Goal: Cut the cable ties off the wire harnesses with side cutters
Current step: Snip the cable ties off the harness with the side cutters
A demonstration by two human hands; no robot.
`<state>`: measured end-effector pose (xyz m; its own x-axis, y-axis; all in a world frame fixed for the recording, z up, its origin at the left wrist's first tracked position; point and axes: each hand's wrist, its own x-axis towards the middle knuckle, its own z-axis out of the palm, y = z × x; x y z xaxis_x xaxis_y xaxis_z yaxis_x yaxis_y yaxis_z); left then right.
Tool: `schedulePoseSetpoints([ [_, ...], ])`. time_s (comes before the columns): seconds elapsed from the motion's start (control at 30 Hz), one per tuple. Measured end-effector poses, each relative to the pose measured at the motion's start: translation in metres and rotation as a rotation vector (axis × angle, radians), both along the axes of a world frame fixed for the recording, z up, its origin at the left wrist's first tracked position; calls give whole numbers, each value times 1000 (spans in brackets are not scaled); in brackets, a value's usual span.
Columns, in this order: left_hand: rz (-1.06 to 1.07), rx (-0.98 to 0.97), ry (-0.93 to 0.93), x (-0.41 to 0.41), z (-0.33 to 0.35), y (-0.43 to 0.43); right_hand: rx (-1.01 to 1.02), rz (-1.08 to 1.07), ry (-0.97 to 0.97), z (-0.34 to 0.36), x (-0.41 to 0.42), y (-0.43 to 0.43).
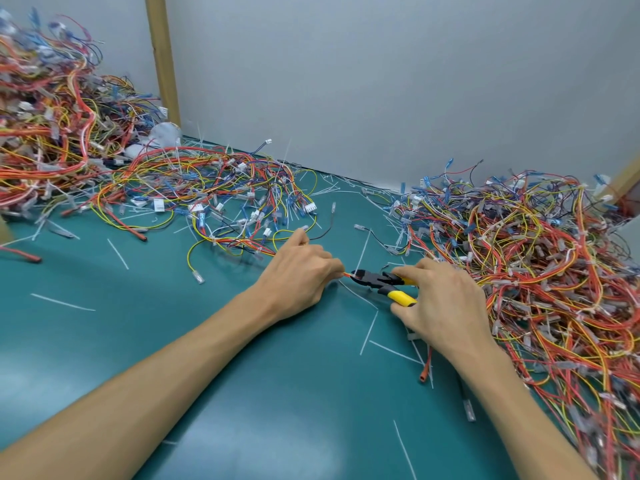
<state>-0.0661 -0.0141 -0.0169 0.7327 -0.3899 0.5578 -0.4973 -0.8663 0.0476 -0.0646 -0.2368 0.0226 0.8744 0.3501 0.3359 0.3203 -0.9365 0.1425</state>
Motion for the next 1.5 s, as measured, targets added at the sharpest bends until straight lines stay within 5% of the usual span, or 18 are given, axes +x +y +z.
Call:
schedulePoseSetpoints([
  [0.83, 29, 15, 24, 0, 0, 1, 36, 56, -76, -6, 2, 1],
  [1.5, 99, -113, 26, -3, -1, -1, 59, 141, 104, -15, 1, 2],
])
